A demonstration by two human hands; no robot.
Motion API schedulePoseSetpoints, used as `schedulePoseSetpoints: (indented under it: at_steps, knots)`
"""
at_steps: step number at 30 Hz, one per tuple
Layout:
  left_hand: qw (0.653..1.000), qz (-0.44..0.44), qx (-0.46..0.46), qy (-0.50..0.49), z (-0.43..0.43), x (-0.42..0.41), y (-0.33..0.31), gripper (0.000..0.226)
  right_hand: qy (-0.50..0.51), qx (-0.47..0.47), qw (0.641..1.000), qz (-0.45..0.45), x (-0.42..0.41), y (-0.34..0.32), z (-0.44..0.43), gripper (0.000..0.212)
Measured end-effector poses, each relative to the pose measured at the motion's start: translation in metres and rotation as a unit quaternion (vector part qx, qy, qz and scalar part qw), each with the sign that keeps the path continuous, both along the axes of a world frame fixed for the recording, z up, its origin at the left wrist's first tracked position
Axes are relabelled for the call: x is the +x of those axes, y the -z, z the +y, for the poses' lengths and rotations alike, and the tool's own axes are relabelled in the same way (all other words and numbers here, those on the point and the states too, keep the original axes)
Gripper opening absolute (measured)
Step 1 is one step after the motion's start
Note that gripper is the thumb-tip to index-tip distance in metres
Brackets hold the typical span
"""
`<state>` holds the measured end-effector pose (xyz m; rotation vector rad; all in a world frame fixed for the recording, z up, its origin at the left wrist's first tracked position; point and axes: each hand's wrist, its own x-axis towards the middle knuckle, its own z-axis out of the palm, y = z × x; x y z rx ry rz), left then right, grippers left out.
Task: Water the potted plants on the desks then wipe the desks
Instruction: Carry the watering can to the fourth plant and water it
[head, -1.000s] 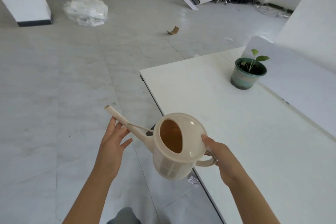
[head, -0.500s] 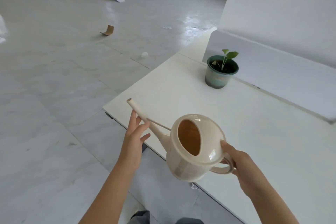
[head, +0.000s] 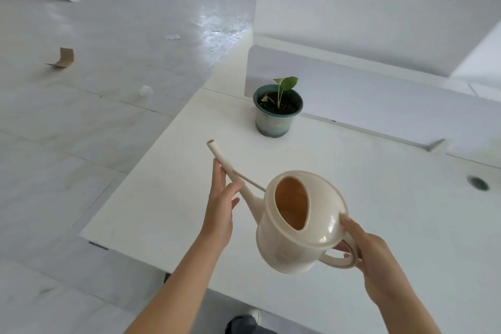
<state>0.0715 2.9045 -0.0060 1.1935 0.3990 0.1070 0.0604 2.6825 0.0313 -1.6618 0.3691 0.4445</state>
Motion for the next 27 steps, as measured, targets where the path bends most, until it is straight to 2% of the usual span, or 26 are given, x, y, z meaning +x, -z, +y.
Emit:
schedulePoseSetpoints:
  at_steps: [6, 11, 14, 17, 21, 27]
  knots:
    - [0.999, 0.021, 0.021, 0.031, -0.005, 0.059, 0.011, 0.067, 0.030, 0.021, 0.999, -0.003, 0.038, 0.003, -0.003, 0.043]
    - [0.995, 0.047, 0.036, 0.078, -0.009, 0.103, 0.014, 0.064, 0.059, 0.006, 0.998, -0.003, 0.051, -0.009, 0.003, 0.029]
    - [0.990, 0.049, 0.043, 0.123, -0.010, 0.131, 0.011, 0.062, 0.081, -0.007, 0.997, -0.020, 0.056, -0.016, 0.010, 0.032]
    - [0.984, 0.059, 0.035, 0.164, -0.011, 0.156, 0.009, 0.062, 0.093, -0.006, 0.995, -0.024, 0.065, -0.015, 0.014, 0.019]
    - [0.977, 0.077, 0.026, 0.198, -0.010, 0.188, 0.013, 0.062, 0.110, -0.014, 0.994, -0.024, 0.077, -0.012, 0.022, 0.024]
    - [0.972, 0.093, 0.010, 0.214, -0.007, 0.218, 0.023, 0.055, 0.150, -0.014, 0.988, -0.036, 0.094, -0.015, 0.044, 0.017]
